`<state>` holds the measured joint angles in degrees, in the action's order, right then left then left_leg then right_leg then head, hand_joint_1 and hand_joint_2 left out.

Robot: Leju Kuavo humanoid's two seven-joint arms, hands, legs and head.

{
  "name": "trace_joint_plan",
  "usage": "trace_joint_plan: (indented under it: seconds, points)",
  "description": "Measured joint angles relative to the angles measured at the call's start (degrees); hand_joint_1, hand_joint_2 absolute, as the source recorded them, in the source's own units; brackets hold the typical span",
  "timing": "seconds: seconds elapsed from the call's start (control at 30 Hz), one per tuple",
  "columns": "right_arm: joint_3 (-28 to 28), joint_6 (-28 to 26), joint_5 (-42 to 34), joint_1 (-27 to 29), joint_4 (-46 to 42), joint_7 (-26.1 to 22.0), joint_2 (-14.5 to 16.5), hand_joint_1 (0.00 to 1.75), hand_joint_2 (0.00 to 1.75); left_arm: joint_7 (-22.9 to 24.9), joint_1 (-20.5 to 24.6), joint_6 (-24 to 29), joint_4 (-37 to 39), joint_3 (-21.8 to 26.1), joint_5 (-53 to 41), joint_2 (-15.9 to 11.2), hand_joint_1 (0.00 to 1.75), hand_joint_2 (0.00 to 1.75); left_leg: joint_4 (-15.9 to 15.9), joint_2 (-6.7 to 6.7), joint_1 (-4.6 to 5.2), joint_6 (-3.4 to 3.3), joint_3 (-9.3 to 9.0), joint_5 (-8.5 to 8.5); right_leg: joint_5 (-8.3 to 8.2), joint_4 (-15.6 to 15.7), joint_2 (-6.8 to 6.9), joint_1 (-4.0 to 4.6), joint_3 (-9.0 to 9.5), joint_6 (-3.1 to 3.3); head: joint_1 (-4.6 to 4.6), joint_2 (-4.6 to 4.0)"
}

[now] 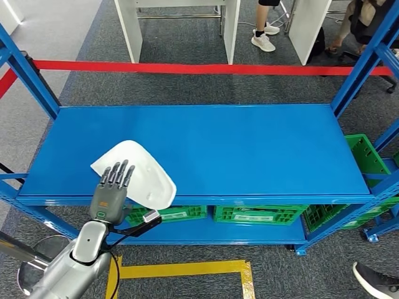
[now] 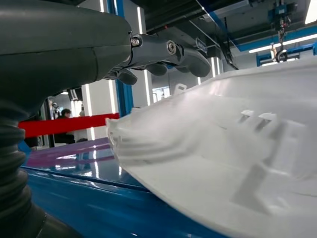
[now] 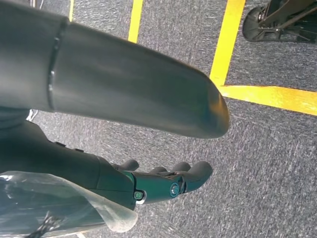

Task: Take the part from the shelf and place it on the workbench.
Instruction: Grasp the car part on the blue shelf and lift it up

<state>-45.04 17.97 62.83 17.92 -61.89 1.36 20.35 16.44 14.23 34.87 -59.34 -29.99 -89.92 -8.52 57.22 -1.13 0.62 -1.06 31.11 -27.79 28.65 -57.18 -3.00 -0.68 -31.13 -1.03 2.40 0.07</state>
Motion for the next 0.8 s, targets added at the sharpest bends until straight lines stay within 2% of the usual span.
trace_joint_plan:
  seconds: [0.03, 0.07, 0.1, 0.47, 0.53, 0.57, 0.6, 0.67, 0.7, 0.8]
  points:
    - [0.0, 0.0, 0.0, 0.0, 0.0, 0.0, 0.0, 0.00, 0.00, 0.0, 0.0, -0.1, 0.1, -0.1, 0.0, -0.1, 1.40, 1.75, 0.0, 0.00, 0.00, 0.00, 0.00, 0.00, 0.00, 0.0, 0.00, 0.00, 0.00, 0.00, 0.00, 0.00]
    - [0.0, 0.0, -0.1, 0.0, 0.0, 0.1, 0.0, 0.00, 0.00, 0.0, 0.1, -0.4, 0.1, -0.2, 0.0, -0.1, 1.71, 1.75, 0.0, 0.00, 0.00, 0.00, 0.00, 0.00, 0.00, 0.0, 0.00, 0.00, 0.00, 0.00, 0.00, 0.00]
    - [0.0, 0.0, -0.2, 0.0, 0.0, 0.2, 0.0, 0.00, 0.00, 0.0, 0.1, -0.7, 0.2, -0.4, 0.0, -0.2, 1.75, 1.75, 0.0, 0.00, 0.00, 0.00, 0.00, 0.01, 0.00, 0.0, 0.01, 0.00, 0.00, 0.00, 0.01, 0.00]
    - [0.4, 0.1, -1.7, 0.4, 0.0, 1.3, 0.0, 0.00, 0.00, -1.8, -0.1, -3.5, 1.0, 0.0, -0.1, -0.6, 1.73, 1.75, 0.0, -0.17, 0.00, 0.00, 0.07, 0.19, -0.08, 0.0, 0.27, 0.00, -0.44, -0.02, 0.00, 0.00]
    - [0.6, 0.2, -1.8, 0.4, 0.0, 1.5, 0.0, 0.00, 0.00, -2.8, -0.1, -3.5, 1.0, 0.5, 0.0, -0.5, 1.62, 1.75, 0.0, -0.28, 0.00, -0.01, 0.05, 0.19, -0.04, 0.0, 0.38, 0.00, -0.65, -0.01, 0.00, 0.00]
    - [0.6, 0.2, -1.9, 0.4, 0.0, 1.6, 0.0, 0.00, 0.00, -3.2, -0.1, -3.5, 1.0, 0.7, 0.2, -0.4, 1.44, 1.75, 0.0, -0.33, 0.01, -0.01, 0.06, 0.19, -0.03, 0.0, 0.41, 0.00, -0.65, -0.01, 0.00, 0.00]
    - [0.7, 0.3, -1.9, 0.4, 0.0, 1.7, 0.0, 0.00, 0.00, -3.7, -0.1, -3.5, 1.0, 0.9, 0.5, -0.4, 1.41, 1.75, 0.0, -0.37, 0.01, -0.01, 0.06, 0.21, -0.03, 0.0, 0.44, 0.00, -0.64, -0.01, -0.01, 0.00]
    - [0.9, 0.3, -2.2, 0.6, 0.0, 2.0, 0.0, 0.00, 0.00, -5.1, -0.1, -3.5, 1.0, 1.4, 2.0, -0.3, 1.46, 1.75, 0.0, -0.41, 0.01, 0.01, 0.07, 0.28, -0.09, 0.0, 0.46, 0.00, -0.63, -0.04, 0.00, 0.00]
    - [1.0, 0.4, -2.3, 0.7, -0.1, 2.1, 0.0, 0.00, 0.00, -5.9, -0.1, -3.6, 1.0, 1.6, 3.1, -0.2, 1.61, 1.75, 0.0, -0.42, 0.01, 0.01, 0.07, 0.32, -0.12, 0.0, 0.48, 0.00, -0.63, -0.06, 0.01, 0.00]
    - [1.4, 0.4, -2.8, 1.1, -0.3, 2.2, 0.0, 0.00, 0.00, -7.7, -0.1, -4.0, 0.9, 2.0, 5.4, -0.1, 1.61, 1.75, 0.0, -0.51, 0.01, 0.00, 0.09, 0.45, -0.21, 0.0, 0.55, 0.00, -0.64, -0.05, 0.01, 0.00]
